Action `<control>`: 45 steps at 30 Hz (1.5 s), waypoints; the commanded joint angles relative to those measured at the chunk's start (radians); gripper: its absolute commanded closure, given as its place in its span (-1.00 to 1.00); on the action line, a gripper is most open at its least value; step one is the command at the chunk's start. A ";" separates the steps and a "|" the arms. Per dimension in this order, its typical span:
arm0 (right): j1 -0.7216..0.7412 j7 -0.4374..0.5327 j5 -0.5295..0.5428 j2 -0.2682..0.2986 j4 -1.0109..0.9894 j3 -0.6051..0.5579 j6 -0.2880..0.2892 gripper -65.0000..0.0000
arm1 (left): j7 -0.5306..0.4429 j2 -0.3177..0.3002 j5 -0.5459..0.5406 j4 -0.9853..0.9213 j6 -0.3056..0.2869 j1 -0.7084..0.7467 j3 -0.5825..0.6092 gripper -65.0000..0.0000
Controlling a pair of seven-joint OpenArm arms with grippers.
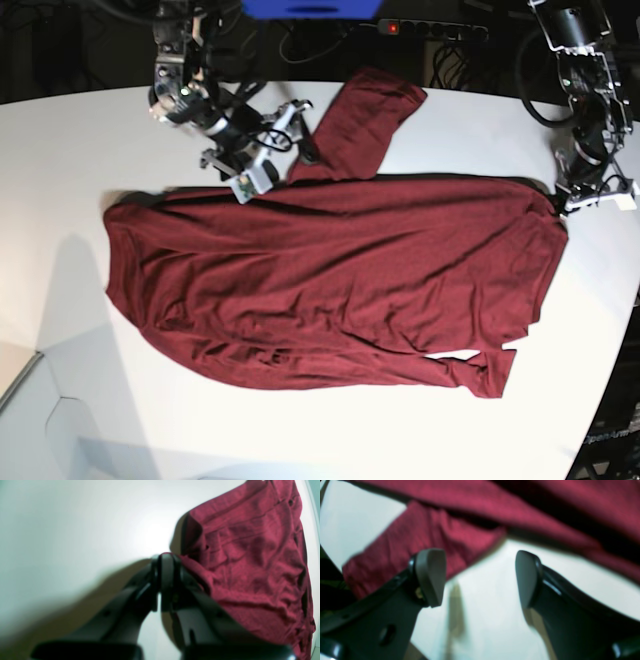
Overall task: Layout the t-shirt on the table in an organized manner, then fold the t-shirt properly
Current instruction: 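Grasp the sleeve with the right gripper and drag it toward its arm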
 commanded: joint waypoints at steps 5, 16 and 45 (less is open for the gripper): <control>0.010 -0.016 -0.004 -0.005 -0.026 -0.075 0.003 -0.26 | -0.010 -0.011 -0.014 0.017 0.000 0.003 -0.007 1.00; 0.034 -0.013 -0.004 -0.005 -0.106 -0.098 0.003 0.18 | -0.013 -0.011 -0.014 0.017 0.000 0.005 -0.007 1.00; -0.098 -0.014 0.382 0.129 0.353 0.579 0.003 1.00 | -0.010 -0.033 -0.014 0.017 0.000 -0.006 -0.070 1.00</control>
